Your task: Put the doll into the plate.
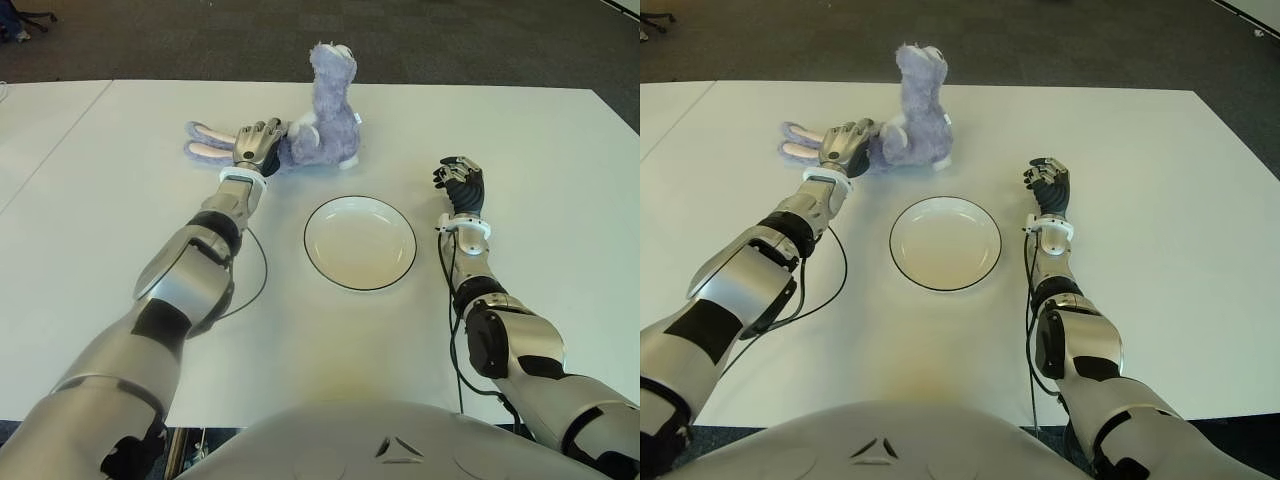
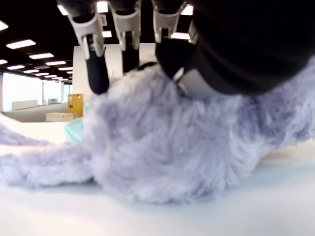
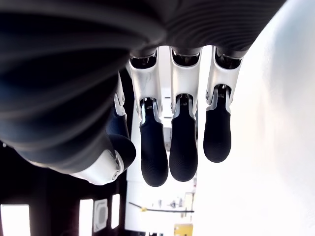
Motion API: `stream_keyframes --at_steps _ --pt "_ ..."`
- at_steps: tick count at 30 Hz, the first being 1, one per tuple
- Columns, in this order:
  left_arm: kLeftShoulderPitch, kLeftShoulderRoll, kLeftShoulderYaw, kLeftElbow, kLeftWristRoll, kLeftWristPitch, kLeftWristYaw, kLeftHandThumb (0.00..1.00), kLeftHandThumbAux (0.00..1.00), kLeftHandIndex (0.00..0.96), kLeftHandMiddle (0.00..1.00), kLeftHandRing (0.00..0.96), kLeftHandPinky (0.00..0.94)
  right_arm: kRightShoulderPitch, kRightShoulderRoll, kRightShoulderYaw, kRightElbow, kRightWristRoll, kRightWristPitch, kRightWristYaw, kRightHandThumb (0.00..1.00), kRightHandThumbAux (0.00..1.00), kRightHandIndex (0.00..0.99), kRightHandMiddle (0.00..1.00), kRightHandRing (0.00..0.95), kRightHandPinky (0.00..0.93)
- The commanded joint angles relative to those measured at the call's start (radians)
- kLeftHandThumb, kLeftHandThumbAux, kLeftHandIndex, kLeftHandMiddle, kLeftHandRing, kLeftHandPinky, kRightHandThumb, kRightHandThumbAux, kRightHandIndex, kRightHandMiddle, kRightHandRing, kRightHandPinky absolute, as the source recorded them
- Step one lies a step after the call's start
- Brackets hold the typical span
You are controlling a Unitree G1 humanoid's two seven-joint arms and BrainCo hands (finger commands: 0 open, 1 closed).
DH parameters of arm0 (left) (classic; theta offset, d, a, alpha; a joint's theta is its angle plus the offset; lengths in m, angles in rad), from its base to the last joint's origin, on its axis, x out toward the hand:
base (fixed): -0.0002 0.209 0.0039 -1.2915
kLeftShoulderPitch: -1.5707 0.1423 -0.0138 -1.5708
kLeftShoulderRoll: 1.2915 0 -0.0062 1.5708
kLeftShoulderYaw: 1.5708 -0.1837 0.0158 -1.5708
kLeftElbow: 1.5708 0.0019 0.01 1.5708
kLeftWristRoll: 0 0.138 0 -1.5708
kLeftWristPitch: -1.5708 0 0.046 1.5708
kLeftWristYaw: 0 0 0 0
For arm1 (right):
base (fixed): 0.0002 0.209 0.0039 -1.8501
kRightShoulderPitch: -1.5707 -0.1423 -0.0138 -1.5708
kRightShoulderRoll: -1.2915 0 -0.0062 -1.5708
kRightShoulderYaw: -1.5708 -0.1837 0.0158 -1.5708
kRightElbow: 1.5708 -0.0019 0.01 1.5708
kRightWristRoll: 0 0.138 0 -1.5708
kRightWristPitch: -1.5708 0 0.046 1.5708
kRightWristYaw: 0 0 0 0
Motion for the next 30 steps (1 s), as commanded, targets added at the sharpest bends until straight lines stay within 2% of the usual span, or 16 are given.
stream_keyframes --at_steps 1,16,22,30 --pt "0.039 0.032 -0.033 0.048 0.029 -0.012 0.009 0.852 0.667 0.397 0.542 0.781 0.774 0.224 0.077 -0.002 0.136 0.001 0.097 0.012 0.687 0.728 0.424 0.576 0.579 0.545" --pt "0.024 0.038 -0.081 0.024 0.061 -0.033 0.038 0.852 0.667 0.397 0.543 0.79 0.789 0.225 0.078 0.001 0.136 -0.001 0.1 0.017 0.688 0.728 0.424 0.566 0.571 0.526" --pt "0.031 0.038 -0.09 0.003 0.063 -0.042 0.055 0.853 0.666 0.401 0.552 0.802 0.824 0.228 0.078 0.005 0.136 -0.005 0.094 0.014 0.687 0.728 0.424 0.572 0.581 0.54" --pt "0.053 0.073 -0.12 -0.046 0.087 -0.068 0.083 0.854 0.665 0.408 0.565 0.813 0.839 0.227 0.078 0.015 0.136 -0.016 0.093 0.003 0.685 0.729 0.424 0.556 0.559 0.514"
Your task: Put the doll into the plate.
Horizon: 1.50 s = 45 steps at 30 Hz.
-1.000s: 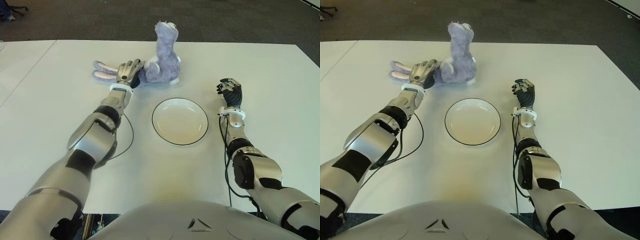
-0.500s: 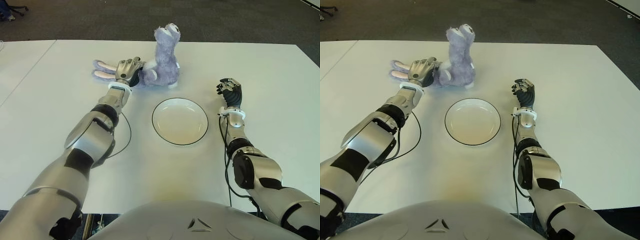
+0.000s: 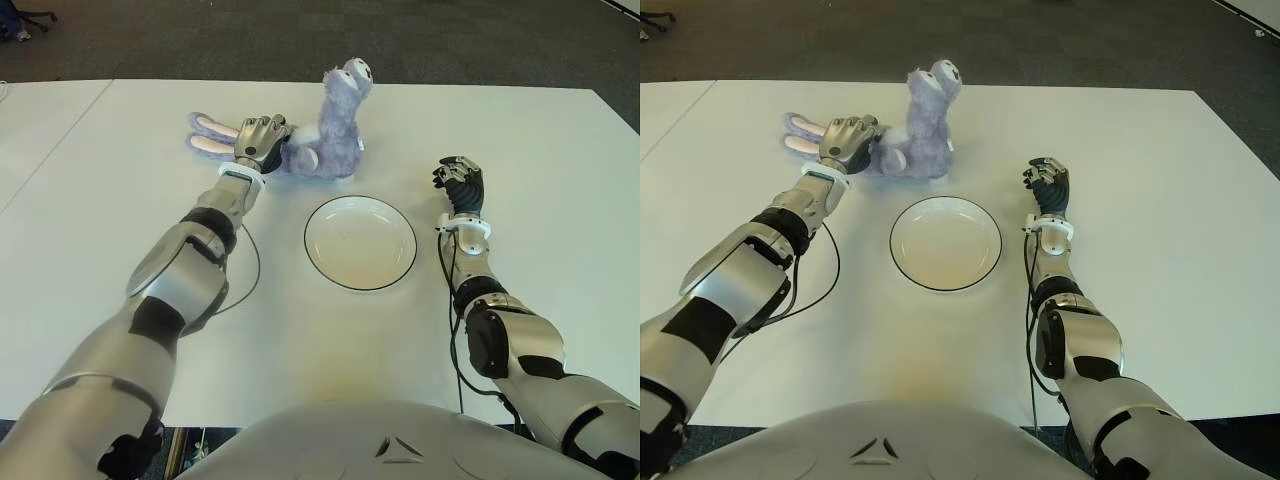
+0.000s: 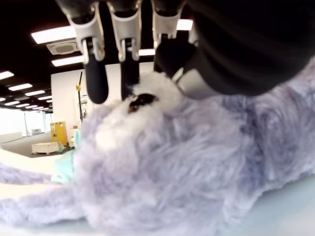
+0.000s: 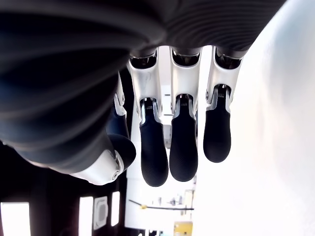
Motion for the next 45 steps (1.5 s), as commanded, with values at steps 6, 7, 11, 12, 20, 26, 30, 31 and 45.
stream_keyframes --at_steps 6,7,11,12,20,26,30,31,45 --pt "0.094 0.072 -0.05 -0.088 0.046 -0.037 0.018 0.852 0.665 0.406 0.563 0.808 0.823 0.227 0.08 0.014 0.136 -0.015 0.089 -0.004 0.687 0.728 0.425 0.563 0.566 0.544" --pt "0.1 0.079 -0.047 -0.109 0.043 -0.039 0.01 0.852 0.665 0.406 0.563 0.808 0.822 0.227 0.081 0.013 0.136 -0.014 0.091 -0.002 0.687 0.728 0.425 0.563 0.566 0.545" --pt "0.112 0.094 -0.039 -0.153 0.038 -0.042 -0.011 0.851 0.667 0.402 0.559 0.802 0.809 0.225 0.081 0.011 0.137 -0.012 0.097 0.004 0.687 0.728 0.424 0.568 0.574 0.537" --pt "0.114 0.096 -0.038 -0.159 0.038 -0.041 -0.015 0.85 0.667 0.402 0.558 0.802 0.809 0.225 0.081 0.011 0.137 -0.012 0.097 0.005 0.687 0.728 0.424 0.568 0.575 0.537" --pt "0.117 0.104 -0.034 -0.158 0.037 -0.051 0.003 0.849 0.668 0.4 0.556 0.799 0.823 0.224 0.081 0.01 0.137 -0.011 0.096 0.006 0.684 0.73 0.423 0.558 0.562 0.524" --pt "0.122 0.104 -0.021 -0.156 0.029 -0.069 0.061 0.849 0.665 0.411 0.571 0.778 0.775 0.223 0.081 0.009 0.137 -0.01 0.096 0.005 0.685 0.729 0.424 0.557 0.563 0.539" --pt "0.123 0.107 -0.005 -0.16 0.014 -0.103 0.082 0.846 0.661 0.417 0.58 0.753 0.76 0.223 0.081 0.01 0.137 -0.011 0.095 0.003 0.684 0.73 0.423 0.562 0.57 0.53" --pt "0.124 0.108 -0.002 -0.162 0.01 -0.111 0.082 0.846 0.661 0.417 0.58 0.751 0.759 0.224 0.081 0.011 0.137 -0.012 0.095 0.003 0.684 0.73 0.423 0.562 0.57 0.527" --pt "0.401 0.277 0.111 -0.74 -0.052 -0.12 -0.08 0.707 0.686 0.431 0.708 0.727 0.736 0.231 0.081 0.013 0.137 -0.015 0.086 0.003 0.686 0.729 0.424 0.572 0.582 0.564"
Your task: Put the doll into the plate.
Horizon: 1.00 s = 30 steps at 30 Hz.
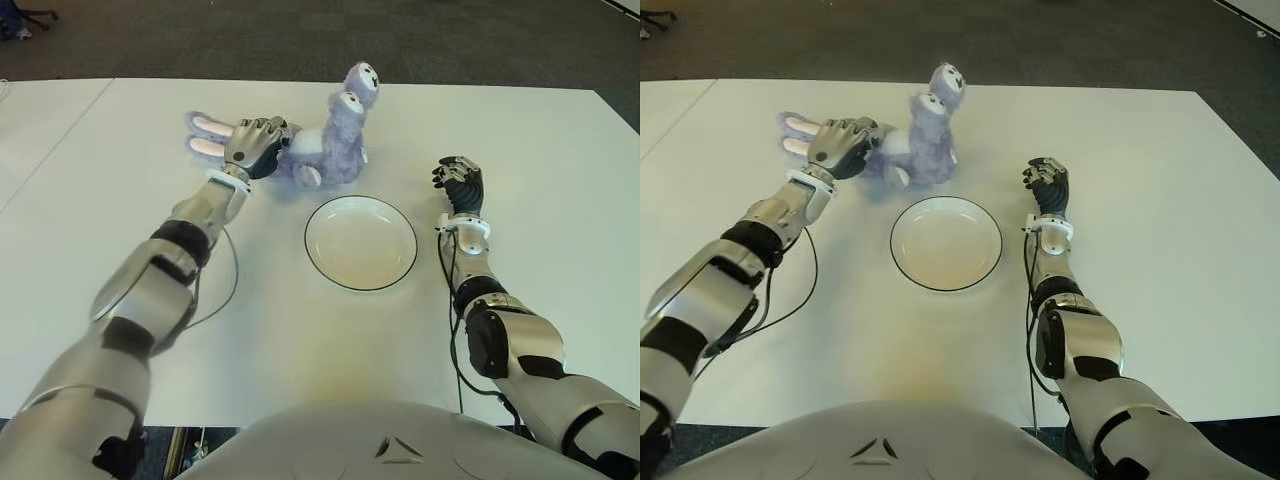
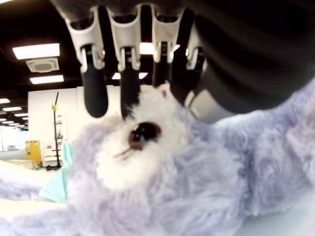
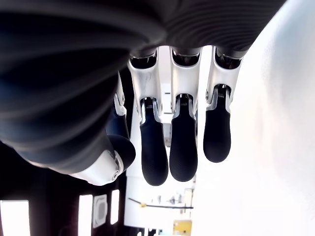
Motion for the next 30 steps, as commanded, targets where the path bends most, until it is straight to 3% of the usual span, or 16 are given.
stream_keyframes --at_steps 1,14,18,24,30 --pt "0.268 0.134 0.073 -0.472 -0.022 0.041 -0.152 0.706 0.687 0.431 0.711 0.728 0.74 0.235 0.084 0.012 0.139 -0.015 0.087 0.001 0.686 0.729 0.424 0.576 0.586 0.567" --pt "0.562 0.269 0.253 -0.95 -0.01 0.187 -0.357 0.695 0.692 0.429 0.715 0.726 0.75 0.24 0.088 0.017 0.137 -0.018 0.08 -0.007 0.686 0.73 0.424 0.574 0.58 0.549" --pt "0.666 0.34 0.37 -1.11 -0.015 0.242 -0.454 0.694 0.693 0.43 0.733 0.741 0.766 0.242 0.089 0.018 0.136 -0.019 0.077 -0.007 0.686 0.73 0.423 0.565 0.574 0.532" --pt "0.766 0.346 0.469 -1.189 -0.006 0.298 -0.509 0.692 0.694 0.429 0.722 0.725 0.745 0.241 0.093 0.017 0.135 -0.017 0.075 -0.011 0.687 0.73 0.424 0.576 0.584 0.564" --pt "0.802 0.325 0.499 -1.23 0.029 0.357 -0.555 0.692 0.695 0.426 0.704 0.717 0.763 0.239 0.09 0.028 0.136 -0.03 0.081 -0.023 0.685 0.73 0.424 0.561 0.565 0.527"
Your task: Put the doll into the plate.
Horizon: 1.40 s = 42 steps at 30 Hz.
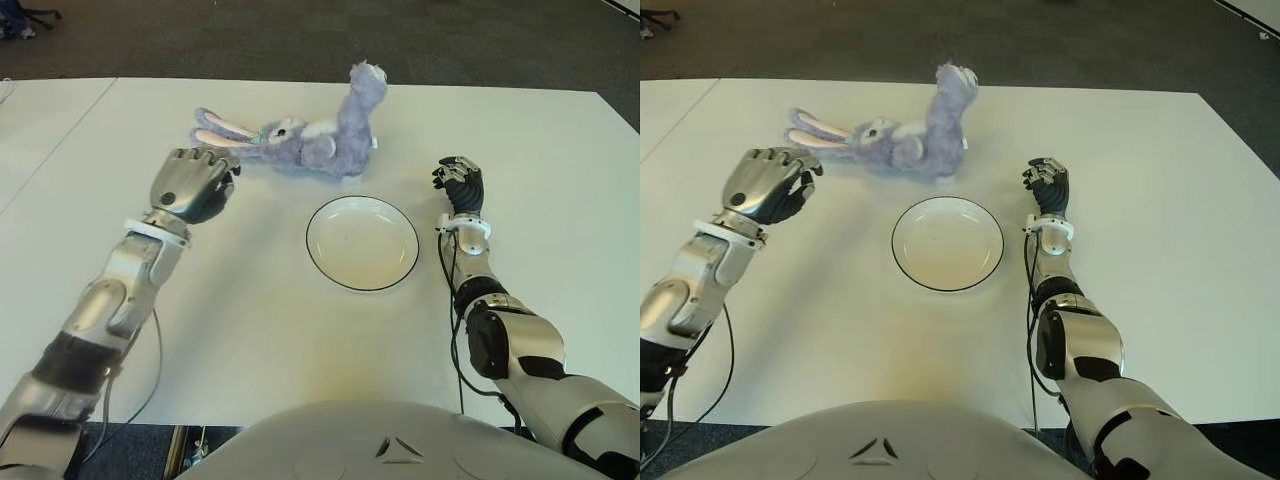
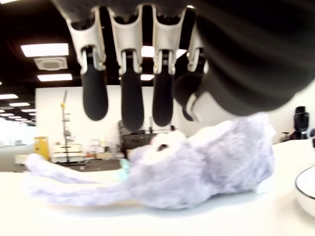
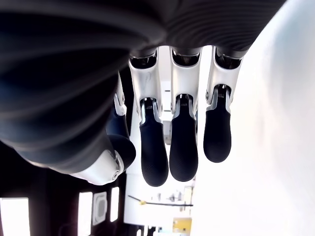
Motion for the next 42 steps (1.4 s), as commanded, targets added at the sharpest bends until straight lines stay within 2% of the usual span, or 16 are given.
stream_keyframes --at_steps 1,8,9,10,16,17,18,19,21,22,24,25,27,31,36,42 --pt "0.08 -0.008 0.055 -0.082 0.037 0.074 -0.092 0.692 0.695 0.426 0.704 0.716 0.763 0.234 0.09 0.027 0.14 -0.029 0.077 -0.013 0.685 0.73 0.424 0.559 0.562 0.523" --pt "0.061 -0.033 0.047 0.002 0.106 0.064 0.03 0.689 0.697 0.423 0.677 0.717 0.801 0.232 0.086 0.043 0.14 -0.041 0.076 -0.028 0.685 0.731 0.423 0.554 0.557 0.544" --pt "0.051 -0.038 0.043 0.022 0.116 0.059 0.058 0.432 0.481 0.392 0.627 0.709 0.789 0.232 0.086 0.044 0.14 -0.042 0.077 -0.03 0.685 0.73 0.424 0.556 0.561 0.549" --pt "0.042 -0.042 0.04 0.037 0.123 0.055 0.076 0.365 0.427 0.384 0.615 0.707 0.787 0.232 0.085 0.045 0.141 -0.042 0.078 -0.031 0.685 0.73 0.424 0.557 0.562 0.55" --pt "-0.005 -0.082 0.026 0.12 0.169 0.047 0.224 0.317 0.366 0.299 0.504 0.665 0.744 0.228 0.083 0.048 0.141 -0.041 0.08 -0.032 0.685 0.73 0.424 0.561 0.565 0.553" --pt "-0.018 -0.088 0.022 0.136 0.17 0.045 0.234 0.311 0.353 0.261 0.397 0.561 0.654 0.227 0.082 0.048 0.141 -0.04 0.08 -0.033 0.685 0.73 0.424 0.558 0.56 0.551" --pt "-0.05 -0.1 0.013 0.17 0.167 0.039 0.244 0.309 0.35 0.251 0.369 0.534 0.63 0.227 0.082 0.048 0.141 -0.04 0.08 -0.033 0.685 0.73 0.424 0.557 0.559 0.551" --pt "-0.074 -0.108 0.007 0.195 0.165 0.035 0.251 0.299 0.335 0.2 0.257 0.382 0.483 0.226 0.082 0.048 0.141 -0.04 0.08 -0.034 0.685 0.73 0.424 0.556 0.56 0.557" --pt "-0.152 -0.128 -0.015 0.275 0.166 0.029 0.251 0.295 0.332 0.185 0.223 0.337 0.439 0.225 0.082 0.048 0.142 -0.04 0.08 -0.035 0.685 0.73 0.424 0.556 0.56 0.558" --pt "-0.222 -0.141 -0.031 0.353 0.164 0.023 0.246 0.305 0.311 0.098 0.118 0.139 0.172 0.224 0.081 0.049 0.142 -0.04 0.081 -0.035 0.686 0.73 0.424 0.56 0.567 0.565" --pt "-0.303 -0.155 -0.051 0.449 0.162 0.013 0.246 0.313 0.301 0.034 0.043 0.037 0.034 0.223 0.08 0.05 0.142 -0.039 0.083 -0.035 0.686 0.73 0.423 0.56 0.569 0.556" --pt "-0.343 -0.158 -0.059 0.511 0.156 0.0 0.251 0.313 0.3 0.027 0.035 0.026 0.019 0.223 0.08 0.051 0.142 -0.039 0.085 -0.034 0.686 0.73 0.423 0.56 0.569 0.555" --pt "-0.523 -0.184 -0.094 0.835 0.144 -0.071 0.286 0.314 0.27 0.003 0.004 0.003 0.002 0.222 0.079 0.052 0.143 -0.036 0.09 -0.026 0.685 0.73 0.423 0.558 0.567 0.543" --pt "-0.699 -0.241 -0.132 1.169 0.134 -0.148 0.307 0.303 0.234 0.0 0.0 0.0 0.0 0.221 0.076 0.049 0.142 -0.03 0.093 -0.013 0.685 0.73 0.423 0.56 0.568 0.537" --pt "-0.772 -0.28 -0.16 1.3 0.124 -0.219 0.301 0.29 0.207 0.0 0.0 0.0 0.0 0.22 0.073 0.05 0.142 -0.029 0.09 -0.005 0.684 0.729 0.424 0.552 0.555 0.523" --pt "-0.857 -0.367 -0.202 1.436 0.137 -0.231 0.227 0.288 0.183 0.0 0.0 0.0 0.0 0.22 0.073 0.055 0.142 -0.036 0.085 -0.015 0.684 0.73 0.423 0.539 0.536 0.523"
